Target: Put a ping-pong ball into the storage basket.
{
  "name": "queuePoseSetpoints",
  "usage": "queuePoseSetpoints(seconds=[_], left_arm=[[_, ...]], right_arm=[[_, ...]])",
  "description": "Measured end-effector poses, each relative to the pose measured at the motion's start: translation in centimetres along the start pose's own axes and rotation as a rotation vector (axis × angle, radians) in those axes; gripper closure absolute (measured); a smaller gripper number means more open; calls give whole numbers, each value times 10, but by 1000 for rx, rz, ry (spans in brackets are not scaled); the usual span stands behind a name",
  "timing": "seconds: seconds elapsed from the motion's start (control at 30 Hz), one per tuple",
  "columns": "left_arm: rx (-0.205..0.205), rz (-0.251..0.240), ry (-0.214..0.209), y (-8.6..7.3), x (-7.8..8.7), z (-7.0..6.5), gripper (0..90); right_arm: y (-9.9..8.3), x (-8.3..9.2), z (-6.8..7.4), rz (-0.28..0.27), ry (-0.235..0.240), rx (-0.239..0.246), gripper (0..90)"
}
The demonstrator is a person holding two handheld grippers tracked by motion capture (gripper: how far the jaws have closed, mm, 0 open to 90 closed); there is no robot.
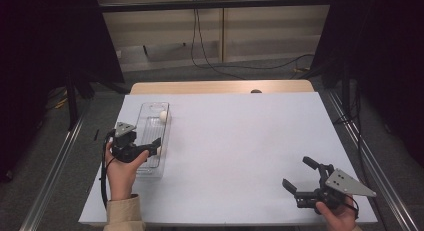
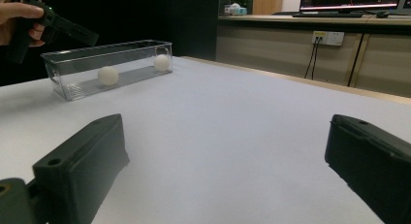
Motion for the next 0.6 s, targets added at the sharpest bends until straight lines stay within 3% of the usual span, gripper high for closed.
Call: queuePoseSetpoints(seconds=[0.27, 0.6], left_arm=[[3, -78, -47, -2, 9, -2, 36], [-8, -118, -80, -4, 14, -5, 33]], right_arm=[[0, -2, 1, -1, 8, 0, 9], [0, 0, 0, -2, -1, -2, 9]])
Point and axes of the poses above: each handheld gripper's, and its own axes: x roughly backward along the jaws, y roughly out of its top, z roughly to its left, the point moved 1 cm from there along -x, roughly forward along the jaws, and after that the axes turned 1 degree about x, right-handed, at the moved point
